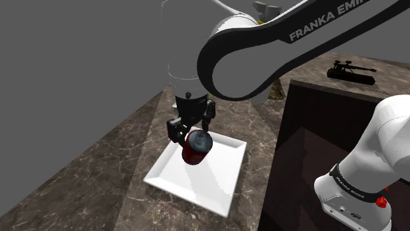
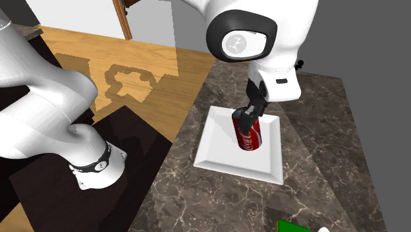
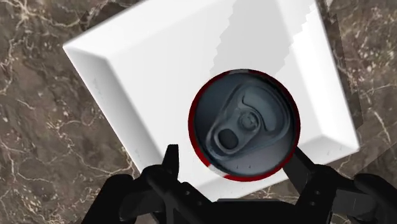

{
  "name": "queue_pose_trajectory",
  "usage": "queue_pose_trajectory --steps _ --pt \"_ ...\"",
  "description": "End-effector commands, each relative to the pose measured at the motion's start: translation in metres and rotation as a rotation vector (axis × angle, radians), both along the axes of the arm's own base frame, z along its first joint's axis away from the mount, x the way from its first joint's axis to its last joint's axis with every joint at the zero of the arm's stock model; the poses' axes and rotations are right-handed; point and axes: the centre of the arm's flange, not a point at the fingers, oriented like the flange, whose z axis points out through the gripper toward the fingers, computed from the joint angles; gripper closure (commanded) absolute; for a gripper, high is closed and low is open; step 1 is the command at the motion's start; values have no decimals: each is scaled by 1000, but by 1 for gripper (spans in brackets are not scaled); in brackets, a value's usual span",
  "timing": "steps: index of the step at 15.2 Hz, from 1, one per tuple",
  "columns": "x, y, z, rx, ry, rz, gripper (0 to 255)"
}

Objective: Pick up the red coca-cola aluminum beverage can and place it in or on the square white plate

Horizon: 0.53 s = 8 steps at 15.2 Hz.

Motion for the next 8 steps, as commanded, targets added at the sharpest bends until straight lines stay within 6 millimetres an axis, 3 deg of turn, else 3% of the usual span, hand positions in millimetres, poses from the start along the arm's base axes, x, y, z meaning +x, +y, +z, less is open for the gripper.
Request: queue_pose_trajectory --steps 1,4,8 --pt "0 0 -1 -2 3 0 0" --pt "0 0 -1 -2 3 0 0" --pt "0 0 49 -2 3 0 0"
